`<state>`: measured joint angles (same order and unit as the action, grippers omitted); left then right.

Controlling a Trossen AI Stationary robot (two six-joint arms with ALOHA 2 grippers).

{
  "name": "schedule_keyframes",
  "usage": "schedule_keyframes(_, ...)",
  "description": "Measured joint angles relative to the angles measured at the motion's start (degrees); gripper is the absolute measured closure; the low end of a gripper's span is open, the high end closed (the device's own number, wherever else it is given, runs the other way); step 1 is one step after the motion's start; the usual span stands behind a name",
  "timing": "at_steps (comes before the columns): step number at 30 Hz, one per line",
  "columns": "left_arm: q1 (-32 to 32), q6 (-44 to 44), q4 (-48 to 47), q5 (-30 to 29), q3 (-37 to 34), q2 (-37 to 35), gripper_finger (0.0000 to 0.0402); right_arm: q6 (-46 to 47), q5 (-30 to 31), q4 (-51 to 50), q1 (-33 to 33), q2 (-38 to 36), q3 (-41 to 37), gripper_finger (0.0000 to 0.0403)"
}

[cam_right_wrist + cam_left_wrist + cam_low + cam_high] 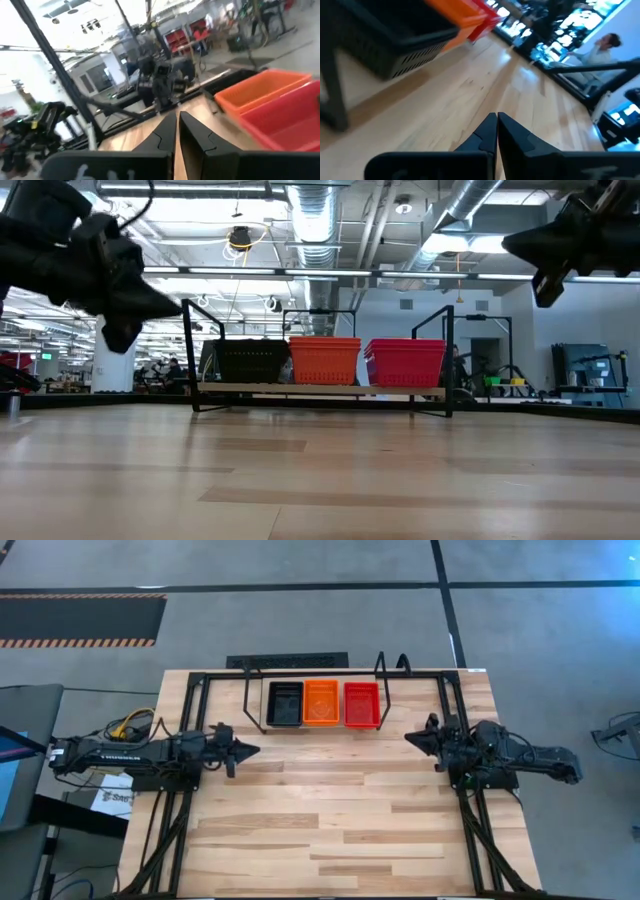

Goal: Stack baskets on shelf by color
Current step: Return to Home Position

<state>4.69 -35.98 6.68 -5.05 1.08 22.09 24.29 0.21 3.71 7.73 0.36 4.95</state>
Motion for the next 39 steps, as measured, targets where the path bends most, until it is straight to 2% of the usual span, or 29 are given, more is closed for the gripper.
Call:
schedule_keyframes(8,0.0,7.3,7.9,3.4,0.1,0.0,0.0401,1.2,-0.1,-0.2,-4.7,6.3,1.1,0.036)
schedule_keyframes(15,0.0,6.7,7.9,5.1,0.1,0.0,0.0401,0.6,0.0,-2.3,-8.2,22.9,10.7,0.036)
schedule_keyframes(22,0.0,6.5,7.8,5.1,0.1,0.0,0.0401,-3.8,0.2,-18.1,-8.5,43.8,26.6,0.036)
schedule_keyframes(28,0.0,6.6,7.6,5.2,0.1,0.0,0.0401,-9.4,0.0,-26.2,-8.4,57.8,39.1,0.036)
schedule_keyframes(39,0.0,6.9,7.2,6.4,0.1,0.0,0.0401,-18.3,-0.1,-35.1,-6.0,76.9,49.1,0.036)
